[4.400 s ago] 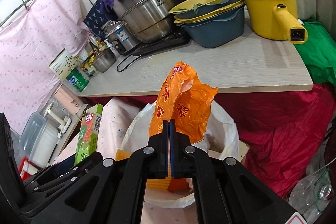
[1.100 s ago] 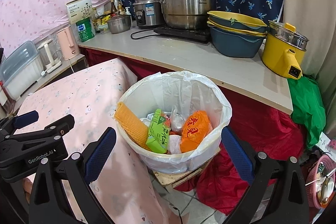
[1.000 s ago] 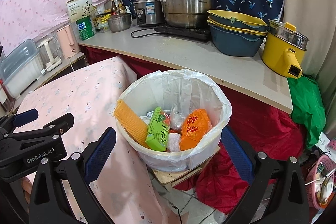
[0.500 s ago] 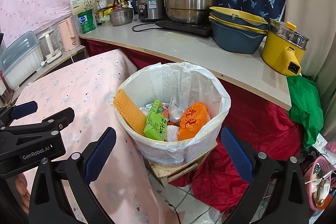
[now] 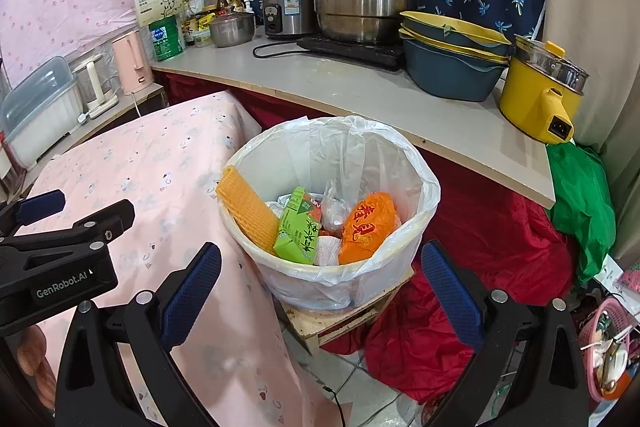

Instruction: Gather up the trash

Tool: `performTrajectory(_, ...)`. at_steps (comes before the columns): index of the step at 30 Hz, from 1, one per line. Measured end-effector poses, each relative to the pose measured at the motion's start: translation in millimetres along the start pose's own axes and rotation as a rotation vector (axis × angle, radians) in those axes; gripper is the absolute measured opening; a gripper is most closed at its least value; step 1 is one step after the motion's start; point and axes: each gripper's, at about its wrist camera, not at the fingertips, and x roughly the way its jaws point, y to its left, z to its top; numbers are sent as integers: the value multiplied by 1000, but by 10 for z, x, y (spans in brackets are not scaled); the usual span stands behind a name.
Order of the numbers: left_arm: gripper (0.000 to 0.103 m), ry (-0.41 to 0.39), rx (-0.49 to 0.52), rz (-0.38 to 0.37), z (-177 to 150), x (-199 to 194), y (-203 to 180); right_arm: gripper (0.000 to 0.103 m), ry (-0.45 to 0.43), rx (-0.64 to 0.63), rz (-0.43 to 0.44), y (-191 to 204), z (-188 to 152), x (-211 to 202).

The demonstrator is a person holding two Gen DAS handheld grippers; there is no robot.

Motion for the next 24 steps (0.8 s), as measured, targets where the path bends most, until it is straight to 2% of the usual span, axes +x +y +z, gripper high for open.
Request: performTrajectory(24,89,15,12,9,-76,24,10,97,9,0,-3,-15,-41,49)
